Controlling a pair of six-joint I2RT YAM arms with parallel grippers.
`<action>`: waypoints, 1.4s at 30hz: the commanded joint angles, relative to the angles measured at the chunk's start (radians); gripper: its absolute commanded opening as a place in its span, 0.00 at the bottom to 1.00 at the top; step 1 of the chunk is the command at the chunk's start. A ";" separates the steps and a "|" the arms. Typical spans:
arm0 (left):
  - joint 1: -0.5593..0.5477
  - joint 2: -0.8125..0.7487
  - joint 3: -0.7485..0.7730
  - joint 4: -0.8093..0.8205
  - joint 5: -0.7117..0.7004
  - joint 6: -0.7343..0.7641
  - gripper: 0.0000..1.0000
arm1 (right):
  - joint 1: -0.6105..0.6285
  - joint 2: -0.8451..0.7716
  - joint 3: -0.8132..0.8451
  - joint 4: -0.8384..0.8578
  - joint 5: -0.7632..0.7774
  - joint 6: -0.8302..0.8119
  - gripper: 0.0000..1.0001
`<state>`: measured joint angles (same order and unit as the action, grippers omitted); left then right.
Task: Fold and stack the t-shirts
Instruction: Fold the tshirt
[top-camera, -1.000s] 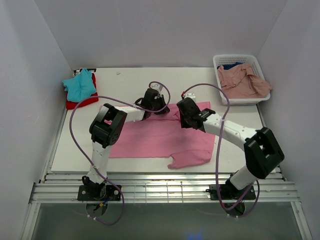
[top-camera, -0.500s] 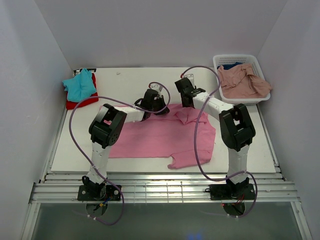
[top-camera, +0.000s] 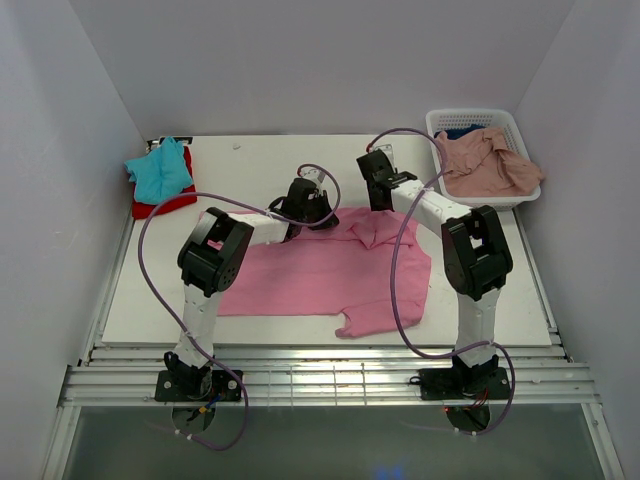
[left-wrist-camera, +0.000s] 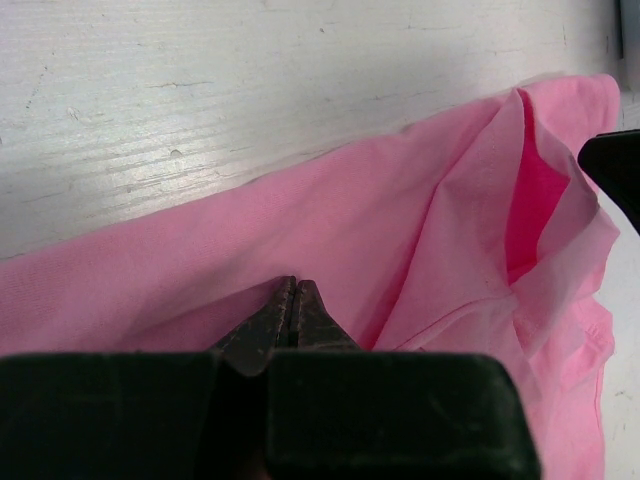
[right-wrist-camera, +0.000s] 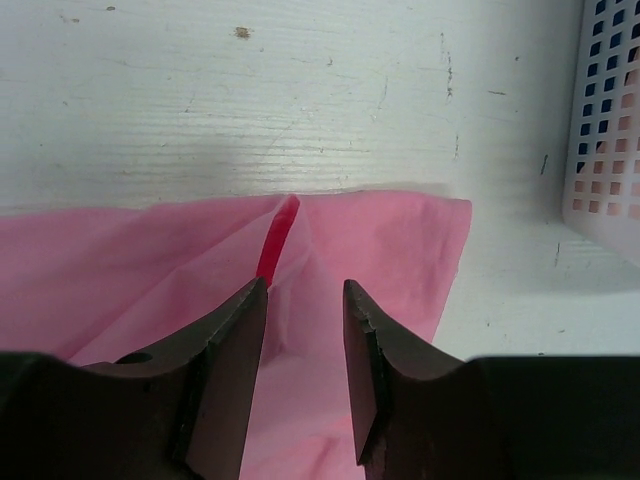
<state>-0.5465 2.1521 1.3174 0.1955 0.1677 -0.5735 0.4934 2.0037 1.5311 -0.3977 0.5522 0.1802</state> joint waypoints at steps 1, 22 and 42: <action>-0.003 -0.035 -0.023 -0.062 -0.023 0.014 0.00 | 0.002 -0.026 -0.005 0.000 -0.023 0.002 0.42; -0.003 -0.044 -0.041 -0.059 -0.039 0.011 0.00 | 0.004 -0.016 -0.038 -0.041 -0.086 0.018 0.39; -0.003 -0.043 -0.050 -0.056 -0.027 0.003 0.00 | 0.086 -0.414 -0.380 -0.164 -0.044 0.080 0.08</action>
<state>-0.5465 2.1468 1.2980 0.2180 0.1616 -0.5781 0.5678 1.6142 1.2034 -0.4965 0.4751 0.2226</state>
